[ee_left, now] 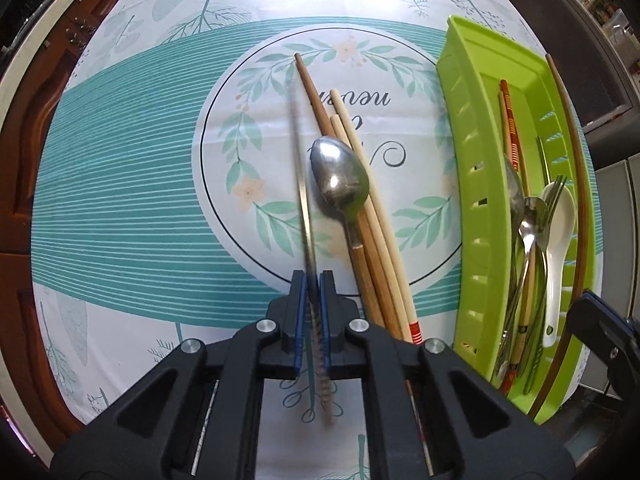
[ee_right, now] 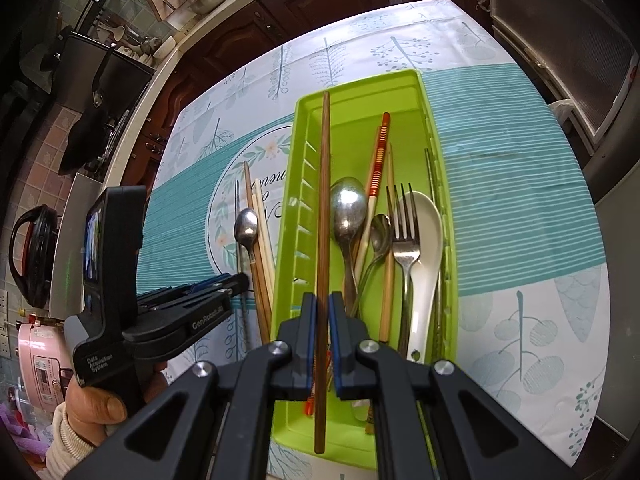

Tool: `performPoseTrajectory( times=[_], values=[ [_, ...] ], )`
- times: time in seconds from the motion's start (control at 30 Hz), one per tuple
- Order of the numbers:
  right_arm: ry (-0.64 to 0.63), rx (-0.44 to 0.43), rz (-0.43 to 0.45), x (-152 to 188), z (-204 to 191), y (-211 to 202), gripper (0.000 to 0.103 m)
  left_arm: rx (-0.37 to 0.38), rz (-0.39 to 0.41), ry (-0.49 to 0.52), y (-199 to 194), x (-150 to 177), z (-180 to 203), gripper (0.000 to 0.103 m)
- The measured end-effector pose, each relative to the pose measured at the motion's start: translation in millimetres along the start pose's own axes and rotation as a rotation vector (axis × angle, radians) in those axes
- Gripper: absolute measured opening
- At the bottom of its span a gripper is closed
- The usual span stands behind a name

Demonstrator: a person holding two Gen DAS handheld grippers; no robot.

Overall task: Organize utensils
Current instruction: 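Carry the wooden chopstick over the tray with the right gripper while the left gripper grasps a steel chopstick, then lower the wooden and steel chopsticks into the green tray with both grippers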

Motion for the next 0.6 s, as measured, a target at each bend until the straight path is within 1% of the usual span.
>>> performPoseTrajectory(
  times=[0.13, 0.27, 0.33, 0.47, 0.6],
  values=[
    [0.017, 0.007, -0.004, -1, 5, 1, 0.006, 0.044, -0.01, -0.032, -1, 5, -9, 0.003],
    [0.028, 0.027, -0.004, -4, 15, 1, 0.006, 0.125, -0.03, -0.085, -6, 14, -19, 0.003],
    [0.025, 0.045, -0.007, -7, 19, 2, 0.006, 0.151, -0.032, -0.099, -11, 17, -21, 0.003],
    [0.006, 0.091, -0.033, -11, 27, 9, 0.006, 0.203, 0.003, -0.083, -35, 25, -9, 0.003],
    [0.003, 0.145, -0.055, -10, 33, 16, 0.006, 0.274, 0.054, -0.044, -69, 21, 20, 0.003]
  ],
)
Point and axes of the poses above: each gripper's, at about its wrist camera, not at the fingertips, and y roughly the way its jaws point, z to its right, x to its underside, the point moved 6 cm from there along y, roughly the way its jaws point, and after that the axes turned 2 degrees about -y, right-handed, at the moved point
